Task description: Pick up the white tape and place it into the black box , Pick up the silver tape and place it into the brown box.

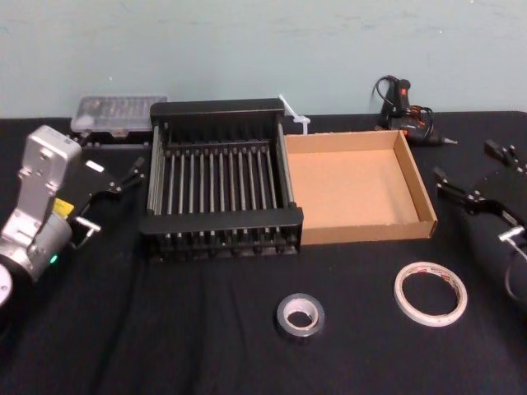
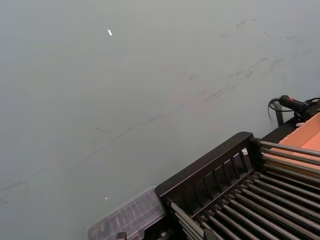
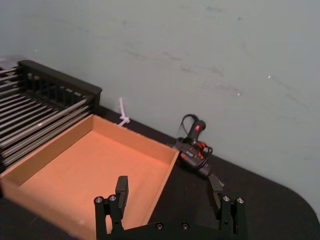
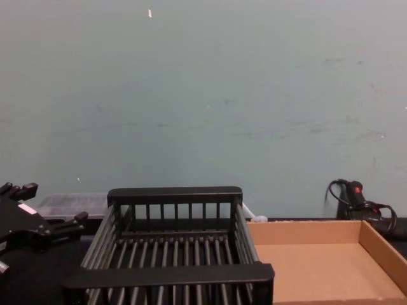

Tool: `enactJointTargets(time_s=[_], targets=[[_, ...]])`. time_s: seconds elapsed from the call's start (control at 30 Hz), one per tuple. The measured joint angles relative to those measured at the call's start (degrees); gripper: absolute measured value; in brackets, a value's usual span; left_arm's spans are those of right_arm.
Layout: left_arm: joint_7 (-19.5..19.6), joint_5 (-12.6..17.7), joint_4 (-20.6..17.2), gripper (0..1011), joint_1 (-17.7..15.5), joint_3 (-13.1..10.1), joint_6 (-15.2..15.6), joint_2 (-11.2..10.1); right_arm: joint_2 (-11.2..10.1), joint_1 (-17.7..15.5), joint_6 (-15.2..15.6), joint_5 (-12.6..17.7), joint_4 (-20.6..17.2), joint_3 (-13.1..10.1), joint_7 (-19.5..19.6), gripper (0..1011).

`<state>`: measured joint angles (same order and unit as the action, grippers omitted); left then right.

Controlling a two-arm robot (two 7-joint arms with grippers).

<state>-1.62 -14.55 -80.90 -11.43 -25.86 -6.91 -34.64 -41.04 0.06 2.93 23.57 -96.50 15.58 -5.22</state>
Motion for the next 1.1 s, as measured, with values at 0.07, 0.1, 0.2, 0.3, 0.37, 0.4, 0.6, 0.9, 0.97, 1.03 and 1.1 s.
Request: enactJointTargets(time_s=[0.07,0.1,0.2,0.3,0.37,0.4,0.6,0.9,0.97,1.03,1.1], targets=[[0.0,0.0,0.0,1001,0.0,0.0,0.0,0.0,-0.7,-1.2,0.8,0.7,-1.2,-0.7,-0.6,1002],[0.0,0.0,0.0,1001,0.0,0.0,0.0,0.0,-1.0,-1.8,1.2,1.0,-1.7,-1.1,-0.9,1002],[0.0,0.0,0.0,1001,0.0,0.0,0.0,0.0,-2.3,-3.9,2.7,2.2,-3.5,-2.5,-1.9,1002],[0.0,0.0,0.0,1001,0.0,0.0,0.0,0.0,-3.4,-5.9,4.2,3.2,-5.0,-3.6,-3.1,1002],[0.0,0.0,0.0,1001,0.0,0.0,0.0,0.0,-4.0,-7.0,5.5,3.9,-5.7,-4.3,-4.0,1002],[0.0,0.0,0.0,1001,0.0,0.0,0.0,0.0,-4.2,-7.4,6.0,4.2,-5.9,-4.5,-4.3,1002],[0.0,0.0,0.0,1001,0.0,0.0,0.0,0.0,-4.9,-9.1,9.3,4.9,-6.6,-5.1,-6.2,1002],[0.0,0.0,0.0,1001,0.0,0.0,0.0,0.0,-4.2,-8.6,12.9,4.2,-5.1,-4.2,-8.1,1002],[0.0,0.0,0.0,1001,0.0,0.0,0.0,0.0,-3.9,-8.4,13.3,3.9,-4.8,-4.0,-8.4,1002],[0.0,0.0,0.0,1001,0.0,0.0,0.0,0.0,-3.6,-8.1,13.8,3.7,-4.3,-3.8,-8.8,1002],[0.0,0.0,0.0,1001,0.0,0.0,0.0,0.0,-3.3,-7.8,14.1,3.5,-4.0,-3.6,-9.1,1002]])
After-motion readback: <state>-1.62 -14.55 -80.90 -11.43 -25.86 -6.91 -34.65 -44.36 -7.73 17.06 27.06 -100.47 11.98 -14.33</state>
